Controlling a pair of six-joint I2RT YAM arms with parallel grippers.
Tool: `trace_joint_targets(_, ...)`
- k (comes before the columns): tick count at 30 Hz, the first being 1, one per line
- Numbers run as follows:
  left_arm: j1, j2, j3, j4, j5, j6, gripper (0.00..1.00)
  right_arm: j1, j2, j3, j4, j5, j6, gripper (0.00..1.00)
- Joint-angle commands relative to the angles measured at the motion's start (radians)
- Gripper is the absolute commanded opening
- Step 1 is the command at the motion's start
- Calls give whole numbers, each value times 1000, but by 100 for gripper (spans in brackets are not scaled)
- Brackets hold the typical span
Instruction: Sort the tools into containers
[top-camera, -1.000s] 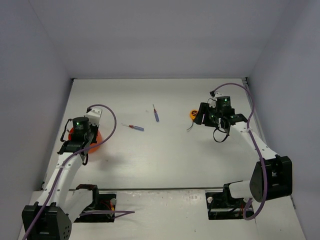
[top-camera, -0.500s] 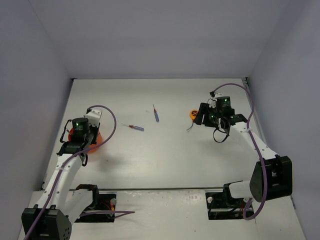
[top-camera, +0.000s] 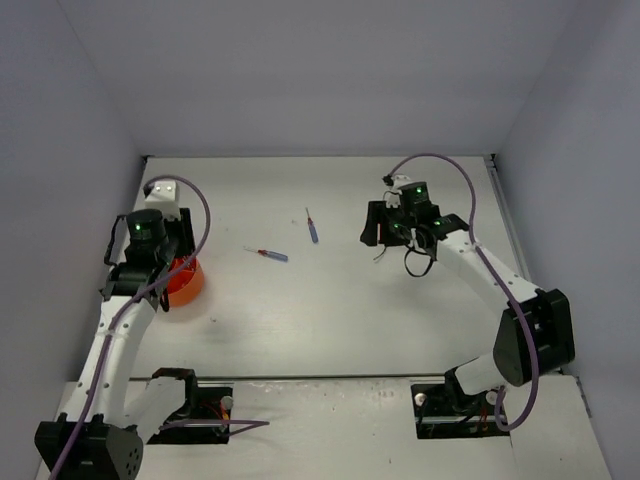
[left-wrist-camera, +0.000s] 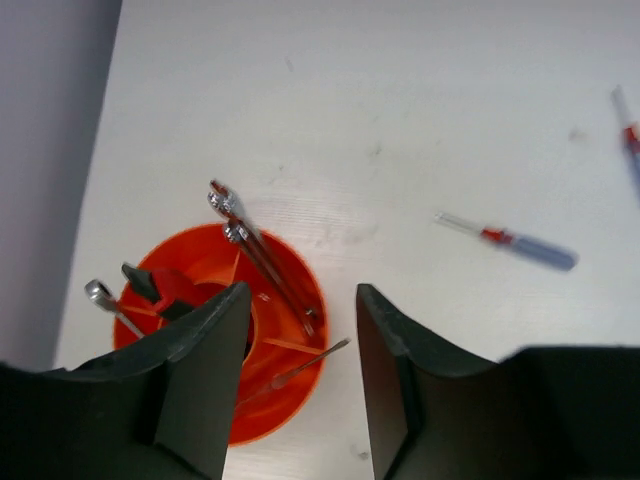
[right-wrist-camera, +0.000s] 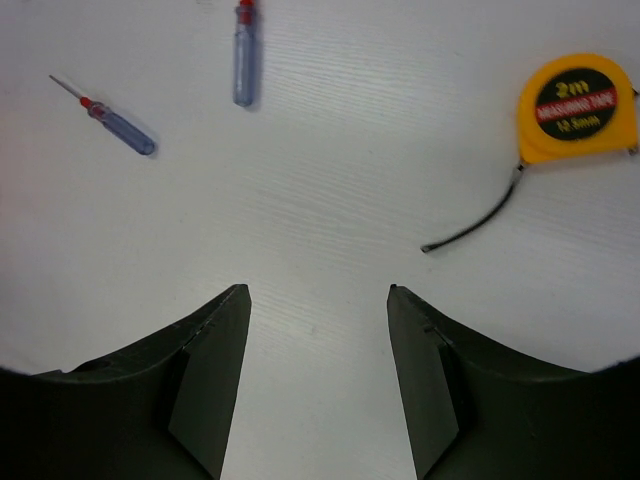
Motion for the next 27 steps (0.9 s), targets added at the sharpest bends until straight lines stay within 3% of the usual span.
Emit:
trace_joint_targets(1,-4,144,240,-121,59,-180,52,70,136,199,32,60,-27,54)
trace_joint_targets(3,-5,191,314,-211,82,-185,59,86,231,269,28,98,-28,53)
trace_joint_targets(6,-7,184,359,-220,123,-234,67,115,363,382,18,125,-36,52)
trace_joint_targets(13,-9,123,370,-248,136,-312,70,181,625,662,-56,204,-70,48)
trace_joint_targets(27,-44,90,308,-269,182,-339,71,252,833,785,-61,317,-62,42)
